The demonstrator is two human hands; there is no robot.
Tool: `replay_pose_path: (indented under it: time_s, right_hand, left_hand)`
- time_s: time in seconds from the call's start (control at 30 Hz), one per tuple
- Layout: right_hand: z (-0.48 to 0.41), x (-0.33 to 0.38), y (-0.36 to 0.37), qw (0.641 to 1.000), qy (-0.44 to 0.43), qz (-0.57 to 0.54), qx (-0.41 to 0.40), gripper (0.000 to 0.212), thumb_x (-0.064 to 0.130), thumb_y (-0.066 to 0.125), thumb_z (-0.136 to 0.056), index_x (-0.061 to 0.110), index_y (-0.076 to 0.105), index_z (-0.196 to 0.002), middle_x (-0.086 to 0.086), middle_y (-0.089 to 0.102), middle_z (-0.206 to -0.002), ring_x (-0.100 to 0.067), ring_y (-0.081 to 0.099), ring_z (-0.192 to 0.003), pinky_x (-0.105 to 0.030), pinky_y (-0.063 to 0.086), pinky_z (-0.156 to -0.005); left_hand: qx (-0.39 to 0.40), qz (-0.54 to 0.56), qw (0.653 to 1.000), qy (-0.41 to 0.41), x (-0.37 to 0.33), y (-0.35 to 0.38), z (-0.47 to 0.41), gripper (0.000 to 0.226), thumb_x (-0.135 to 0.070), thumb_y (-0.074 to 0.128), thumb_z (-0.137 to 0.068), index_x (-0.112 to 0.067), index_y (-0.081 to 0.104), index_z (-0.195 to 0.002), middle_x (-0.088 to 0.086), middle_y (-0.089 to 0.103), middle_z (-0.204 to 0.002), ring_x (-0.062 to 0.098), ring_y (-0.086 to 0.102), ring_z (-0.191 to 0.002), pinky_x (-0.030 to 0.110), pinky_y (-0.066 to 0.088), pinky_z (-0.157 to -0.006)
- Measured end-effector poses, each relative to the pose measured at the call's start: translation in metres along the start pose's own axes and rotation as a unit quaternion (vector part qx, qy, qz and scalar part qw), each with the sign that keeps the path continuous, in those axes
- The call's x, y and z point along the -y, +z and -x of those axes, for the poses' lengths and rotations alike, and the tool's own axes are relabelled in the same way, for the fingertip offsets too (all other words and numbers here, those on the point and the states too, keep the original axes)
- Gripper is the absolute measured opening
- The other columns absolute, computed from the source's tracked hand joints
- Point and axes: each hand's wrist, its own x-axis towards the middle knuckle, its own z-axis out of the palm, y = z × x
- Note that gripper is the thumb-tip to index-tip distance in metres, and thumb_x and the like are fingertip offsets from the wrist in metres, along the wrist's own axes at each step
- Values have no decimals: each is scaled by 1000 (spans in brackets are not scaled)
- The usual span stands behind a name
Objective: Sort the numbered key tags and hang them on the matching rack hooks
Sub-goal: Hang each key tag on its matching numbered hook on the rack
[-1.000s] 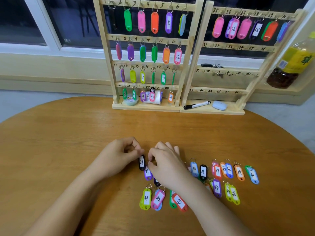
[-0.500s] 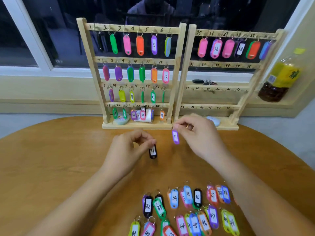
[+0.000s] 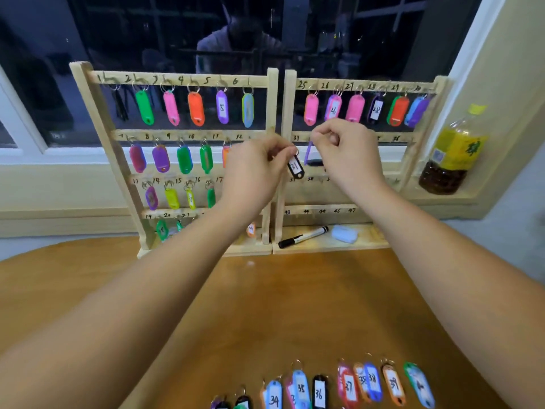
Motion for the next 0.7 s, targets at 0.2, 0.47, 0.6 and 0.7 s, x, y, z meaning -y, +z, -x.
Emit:
replay_pose_path:
  time_s: [0.2,0.47,0.6,0.7]
  right_hand:
    - [-8,-6,6,1000,2,28,12,15,30,65,-100,28,80,-95,12,55,-60,-13,56,-66,-31,42,-64]
    - [-7,-5,4,999,22,32,27,15,25,64,-99,27,79,-100,8,62,-59,-10,63,-63,-30,47,-62]
    - [1,-7,-1,999,30,2,24,17,22,60,-100,30,75,-101,7,53,-54,-14,55,-57,-35,50,-60]
    - [10,-9,-4,1000,27,3,8,15,23,61,-99,33,72,-102,2,53,-56,-18,54,-62,-41,55,-66]
  left_hand:
    - [-8,-4,1000,21,-14,19,-25,13,-33,70,-100,-28,81,-96,-20,67,-74,-6,62,-75,9,43,-67]
    - [-3,-18,1000,-6,-22,27,-40,16,-39,74,-96,-26,83,-95,-11,74,-78,7,68,-77,34,59,-76]
    - [19,-21,999,-21,-24,27,-44,18,-44,76,-94,-28,82,-89,-12,73,-75,8,69,-76,35,60,-73]
    - [36,-22,999,-27,-25,24,-45,19,-41,75,-96,-25,82,-90,-9,74,-76,8,69,-69,35,61,-73]
